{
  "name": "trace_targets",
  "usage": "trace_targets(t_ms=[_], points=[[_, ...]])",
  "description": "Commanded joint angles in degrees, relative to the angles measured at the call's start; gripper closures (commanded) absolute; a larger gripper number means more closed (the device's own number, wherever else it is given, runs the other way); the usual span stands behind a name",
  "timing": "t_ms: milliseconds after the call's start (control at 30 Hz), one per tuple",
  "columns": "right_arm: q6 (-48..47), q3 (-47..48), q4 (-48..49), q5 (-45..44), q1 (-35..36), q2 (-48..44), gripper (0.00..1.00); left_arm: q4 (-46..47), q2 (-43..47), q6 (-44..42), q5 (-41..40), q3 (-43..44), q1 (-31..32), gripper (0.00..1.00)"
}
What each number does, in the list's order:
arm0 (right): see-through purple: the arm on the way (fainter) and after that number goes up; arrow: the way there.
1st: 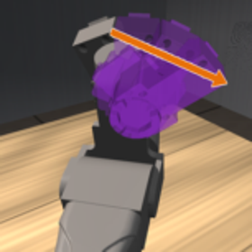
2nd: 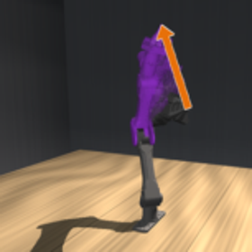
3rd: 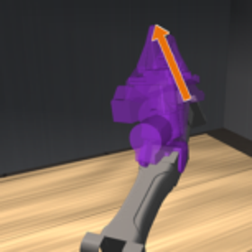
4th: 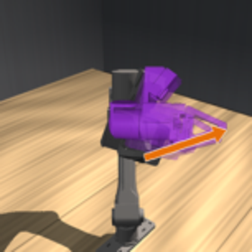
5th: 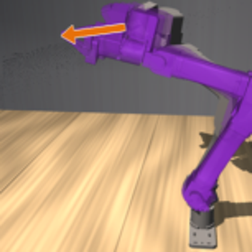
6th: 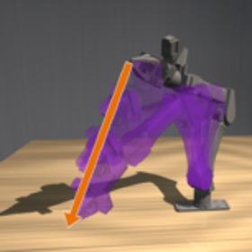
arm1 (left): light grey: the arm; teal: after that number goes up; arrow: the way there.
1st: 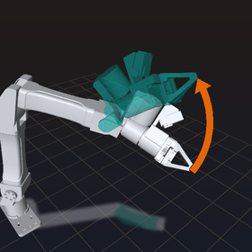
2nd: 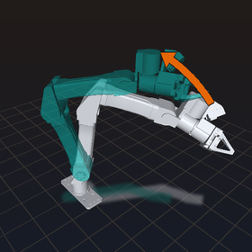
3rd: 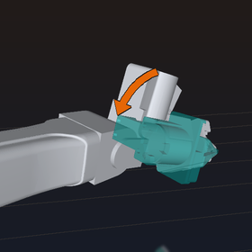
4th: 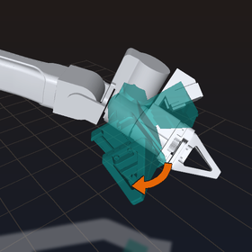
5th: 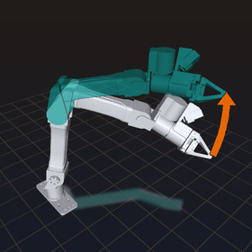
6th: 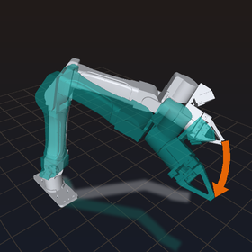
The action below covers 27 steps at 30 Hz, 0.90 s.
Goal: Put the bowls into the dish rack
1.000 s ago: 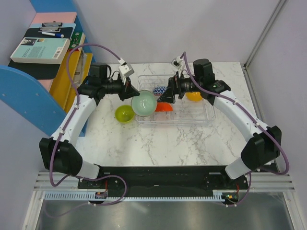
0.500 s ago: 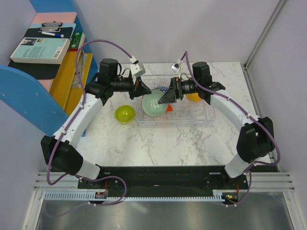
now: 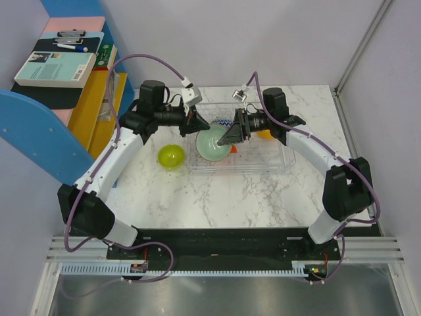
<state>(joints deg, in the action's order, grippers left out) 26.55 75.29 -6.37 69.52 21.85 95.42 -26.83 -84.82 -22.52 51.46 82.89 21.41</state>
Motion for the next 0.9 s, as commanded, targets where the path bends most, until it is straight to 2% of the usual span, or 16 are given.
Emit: trace_targets(t_ms=[0, 100, 133, 200, 233, 300, 367, 400, 467, 500, 567, 600, 700, 733, 833, 867], points=[[2.63, -1.37, 5.92, 3.69, -0.23, -0.32, 0.25, 4.07, 0.44, 1.08, 2.42, 3.15, 0.56, 0.98], [5.62, -2.33, 10.4, 4.31, -0.31, -0.41, 0.44, 4.07, 0.35, 0.99, 2.41, 2.8, 0.56, 0.98], [6.32, -2.69, 11.28, 4.49, -0.31, -0.49, 0.58, 4.07, 0.44, 0.9, 2.24, 2.71, 0.56, 0.98], [8.52, -3.56, 13.91, 4.23, -0.31, -0.67, 0.72, 4.07, 0.44, 0.64, 1.98, 2.45, 0.74, 0.98], [9.22, -3.92, 14.8, 4.14, -0.4, -0.67, 0.86, 4.07, 0.44, 0.64, 1.98, 2.36, 0.83, 0.98], [11.33, -5.06, 17.53, 2.91, -0.4, -1.19, 1.0, 4.07, 0.35, 0.55, 2.06, 2.36, 0.83, 0.98], [11.77, -5.85, 18.41, 1.07, -0.66, -1.64, 1.0, 4.07, 0.26, 0.55, 2.15, 2.36, 0.92, 0.98], [11.78, -5.94, 18.41, 0.63, -0.84, -1.9, 1.0, 4.07, 0.09, 0.55, 1.98, 2.27, 0.83, 0.91], [11.6, -6.2, 18.06, -1.13, -1.28, -2.16, 1.0, 4.07, 0.0, 0.64, 1.8, 2.19, 0.74, 0.71], [11.25, -6.29, 17.97, -1.49, -1.8, -2.43, 1.0, 4.07, -0.09, 0.46, 1.54, 2.01, 0.74, 0.55], [10.46, -6.47, 16.67, -3.06, -2.33, -2.52, 1.0, 4.07, -0.26, 0.46, 1.27, 1.92, 0.22, 0.36], [9.93, -6.47, 16.13, -3.24, -2.94, -2.78, 1.0, 4.07, -0.26, 0.55, 1.36, 1.84, -0.22, 0.2], [6.69, -5.85, 12.36, -4.91, -4.26, -3.65, 1.0, 4.07, -0.35, 1.95, 3.37, 1.92, -3.29, 0.01], [3.98, -5.5, 11.13, -5.79, -4.62, -4.01, 1.0, 4.15, 0.0, 2.31, 3.82, 1.84, -4.26, 0.0], [-4.98, -1.56, -2.11, -13.76, -5.59, -5.67, 1.0, 4.07, 0.44, 3.71, 3.56, 0.26, -8.74, 0.0], [-12.06, 0.98, -10.07, -16.84, -5.59, -6.03, 1.0, 4.07, 1.05, 4.5, 2.77, -0.97, -11.1, 0.0]])
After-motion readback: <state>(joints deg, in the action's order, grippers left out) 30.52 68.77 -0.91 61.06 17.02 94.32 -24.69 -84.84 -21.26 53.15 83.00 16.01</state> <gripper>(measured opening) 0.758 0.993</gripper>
